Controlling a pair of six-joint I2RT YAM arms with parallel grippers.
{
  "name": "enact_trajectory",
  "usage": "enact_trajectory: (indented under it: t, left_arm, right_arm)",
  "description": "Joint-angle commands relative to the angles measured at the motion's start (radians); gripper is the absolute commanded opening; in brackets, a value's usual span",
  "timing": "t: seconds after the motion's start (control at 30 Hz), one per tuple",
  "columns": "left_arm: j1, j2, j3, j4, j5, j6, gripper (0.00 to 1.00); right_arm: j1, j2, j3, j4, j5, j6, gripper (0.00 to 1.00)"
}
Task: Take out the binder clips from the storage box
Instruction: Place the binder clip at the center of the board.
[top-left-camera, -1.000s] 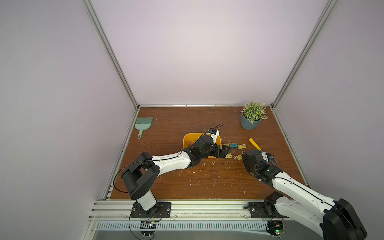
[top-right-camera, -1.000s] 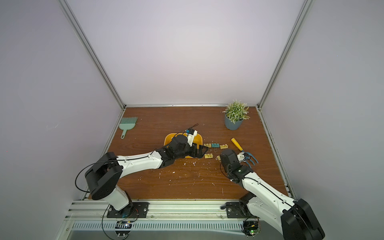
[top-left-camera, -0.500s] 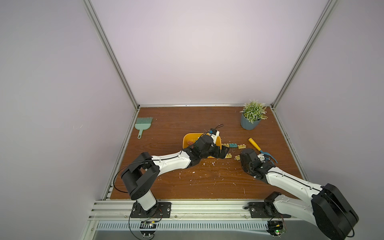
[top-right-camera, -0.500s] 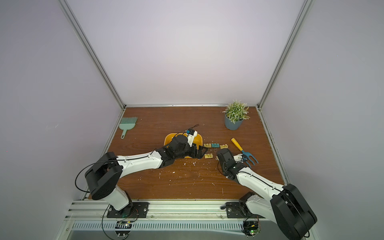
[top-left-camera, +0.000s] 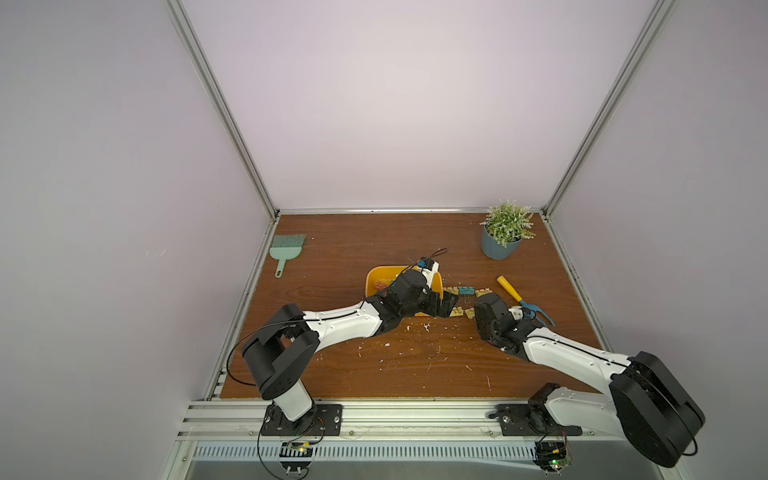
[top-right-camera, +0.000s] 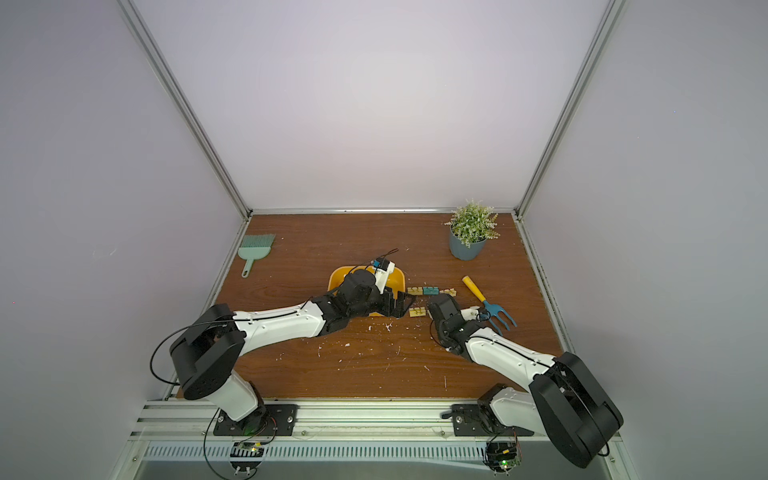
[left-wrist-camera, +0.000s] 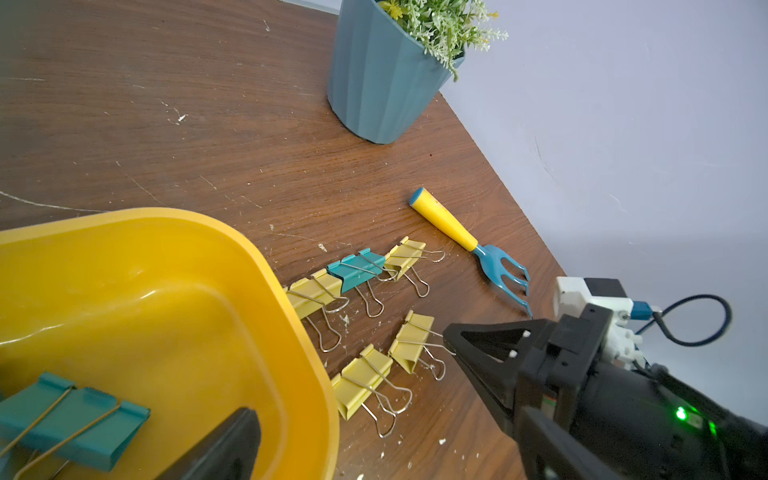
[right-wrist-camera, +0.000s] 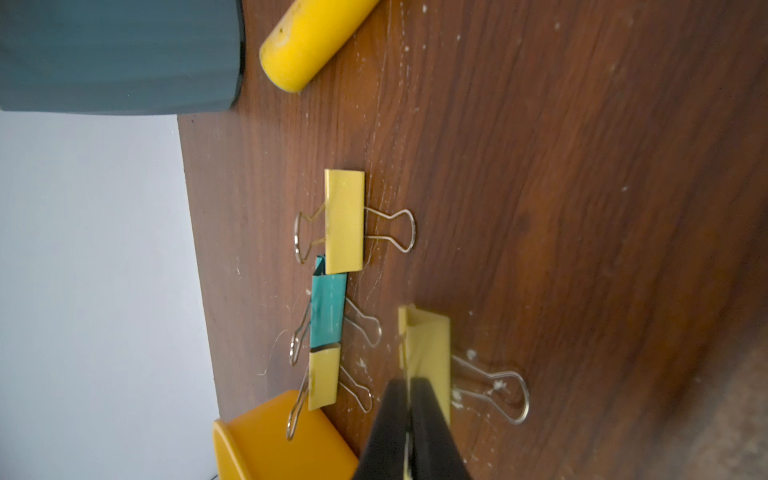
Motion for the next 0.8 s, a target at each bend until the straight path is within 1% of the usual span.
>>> enact_trajectory:
  t: [0.0,0.13,0.3,0.4,0.53,0.6,0.77]
  left_arm:
    - [-0.006,-0.001,0.028,-0.017,-0.002,0.022,1.00]
    - [-0.006,0.001,0.031,-0.020,0.001,0.022,1.00]
    - [-0.006,0.006,0.040,-0.024,0.005,0.022,1.00]
    - [-0.006,0.007,0.040,-0.025,0.005,0.020,0.99]
    - [-0.005,0.007,0.041,-0.028,0.004,0.016,1.00]
    - [-0.006,0.007,0.040,-0.028,0.004,0.013,1.00]
    - [-0.006,0.006,0.043,-0.033,0.002,0.014,0.99]
  right_arm:
    - [0.007,0.000,0.027,0.000,0.004,0.015,0.15]
    - [0.007,-0.009,0.026,0.008,-0.006,0.021,0.18]
    - [0.007,-0.020,0.027,0.013,-0.023,0.031,0.14]
    - [0.007,-0.021,0.026,0.011,-0.017,0.048,0.09]
    - [0.009,-0.023,0.018,0.000,0.007,0.104,0.00]
    - [0.011,-0.019,0.019,-0.001,0.021,0.137,0.00]
    - [0.022,0.021,0.053,-0.030,0.065,0.166,0.00]
